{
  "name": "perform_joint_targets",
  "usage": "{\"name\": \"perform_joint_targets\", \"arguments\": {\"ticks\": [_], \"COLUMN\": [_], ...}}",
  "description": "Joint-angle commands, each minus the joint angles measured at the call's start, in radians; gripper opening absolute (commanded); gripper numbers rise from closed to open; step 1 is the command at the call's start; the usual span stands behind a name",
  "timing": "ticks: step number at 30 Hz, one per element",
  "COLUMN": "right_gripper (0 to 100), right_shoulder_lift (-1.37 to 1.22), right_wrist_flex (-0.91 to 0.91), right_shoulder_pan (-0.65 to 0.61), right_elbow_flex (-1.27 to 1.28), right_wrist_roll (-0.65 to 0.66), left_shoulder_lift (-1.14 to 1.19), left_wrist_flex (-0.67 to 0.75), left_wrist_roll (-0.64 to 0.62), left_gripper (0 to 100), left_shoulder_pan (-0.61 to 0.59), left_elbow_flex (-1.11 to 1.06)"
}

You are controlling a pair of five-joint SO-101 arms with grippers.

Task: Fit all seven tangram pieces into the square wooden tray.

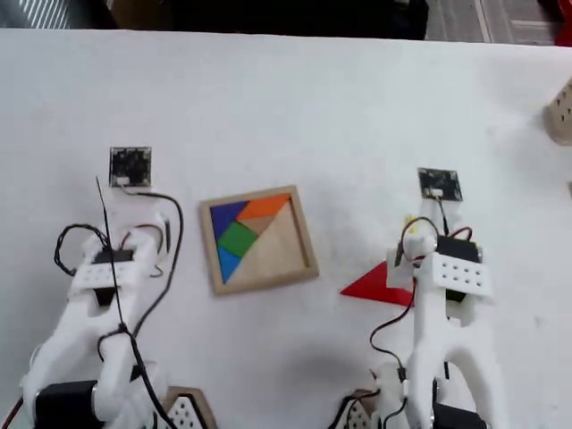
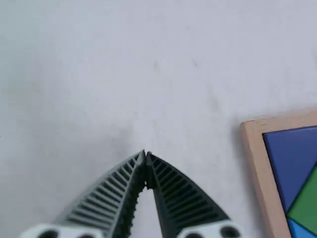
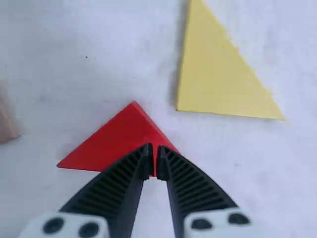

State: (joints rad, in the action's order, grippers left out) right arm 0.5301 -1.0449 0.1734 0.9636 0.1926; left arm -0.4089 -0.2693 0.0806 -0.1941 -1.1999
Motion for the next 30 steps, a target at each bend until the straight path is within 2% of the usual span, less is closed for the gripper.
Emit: {"name": "perform_joint_targets", "arguments": {"ticks": [1,6,11,18,21,26,30], "right_gripper": [1.8,1.7,1.7,2.2,2.8,11.9,12.1], "right_shoulder_lift": [0.031,0.128,0.378,0.615,0.581,0.383,0.120], "right_wrist_flex": [-0.005,-0.059,-0.007,0.038,0.059,0.085,0.087], "right_shoulder_pan": [0.030,0.022,0.033,0.081,0.088,0.140,0.136], "right_elbow_flex": [-0.003,0.012,0.143,0.253,0.252,0.173,0.057], "right_wrist_roll": [-0.002,0.044,0.049,0.046,0.046,-0.031,0.034], "left_shoulder_lift": [-0.027,-0.119,-0.203,-0.239,-0.239,-0.236,-0.236], "left_wrist_flex": [-0.006,-0.077,-0.064,-0.040,-0.040,-0.040,-0.040], "left_wrist_roll": [0.072,0.080,0.160,0.167,0.169,0.169,0.169], "left_gripper": [2,2,2,2,2,2,2], "left_shoulder_pan": [0.018,0.042,0.061,0.061,0.061,0.061,0.061], "left_elbow_flex": [0.012,-0.025,-0.091,-0.126,-0.126,-0.124,-0.123]}}
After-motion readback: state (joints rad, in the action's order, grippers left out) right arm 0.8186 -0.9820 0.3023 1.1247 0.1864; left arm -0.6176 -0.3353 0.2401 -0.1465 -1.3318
